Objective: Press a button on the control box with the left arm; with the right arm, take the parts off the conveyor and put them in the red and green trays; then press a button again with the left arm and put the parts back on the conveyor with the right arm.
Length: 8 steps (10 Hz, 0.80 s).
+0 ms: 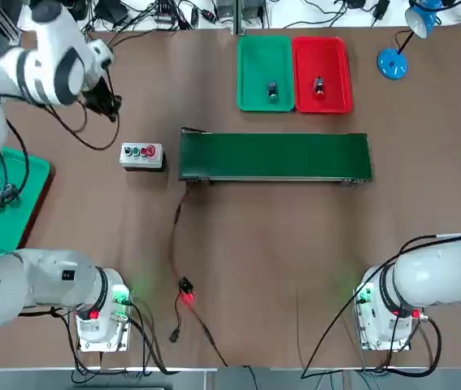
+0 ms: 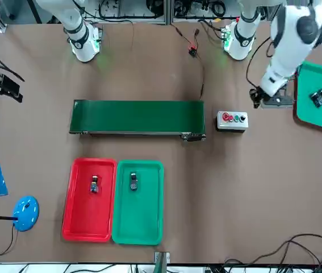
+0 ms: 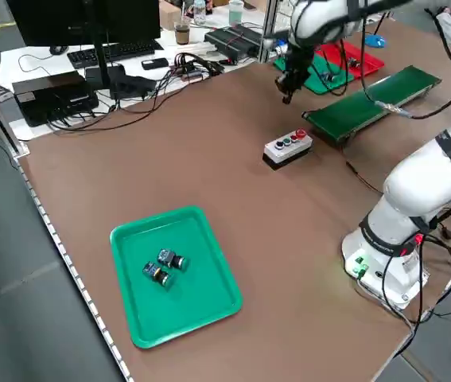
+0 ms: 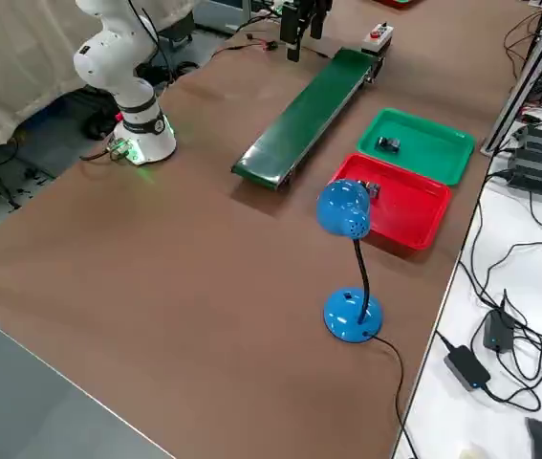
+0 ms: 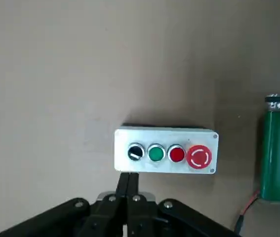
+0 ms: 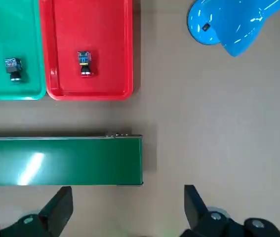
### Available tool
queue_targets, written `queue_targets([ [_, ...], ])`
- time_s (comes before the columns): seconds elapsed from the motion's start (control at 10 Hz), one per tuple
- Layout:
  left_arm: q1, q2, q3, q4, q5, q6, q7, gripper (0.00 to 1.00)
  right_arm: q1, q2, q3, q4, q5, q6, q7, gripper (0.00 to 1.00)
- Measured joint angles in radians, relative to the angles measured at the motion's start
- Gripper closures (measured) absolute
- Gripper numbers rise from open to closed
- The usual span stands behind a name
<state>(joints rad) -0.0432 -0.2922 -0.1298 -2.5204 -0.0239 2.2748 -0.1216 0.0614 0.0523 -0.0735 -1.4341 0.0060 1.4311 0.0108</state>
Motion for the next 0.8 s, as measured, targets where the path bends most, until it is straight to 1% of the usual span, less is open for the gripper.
queue_targets([
  [0.1,-0.006,0.018,-0.01,-0.027,0.0,0.037,0.0,0.99,0.0,0.0,0.0,0.0,0.0,0.0,0.0,0.01],
  [0.3,-0.01,0.084,-0.032,-0.052,0.0,0.103,-0.005,0.99,0.0,0.0,0.0,0.0,0.0,0.0,0.0,0.01],
  [0.8,-0.01,0.231,-0.037,-0.057,0.0,0.212,-0.007,0.99,0.0,0.0,0.0,0.0,0.0,0.0,0.0,0.01],
])
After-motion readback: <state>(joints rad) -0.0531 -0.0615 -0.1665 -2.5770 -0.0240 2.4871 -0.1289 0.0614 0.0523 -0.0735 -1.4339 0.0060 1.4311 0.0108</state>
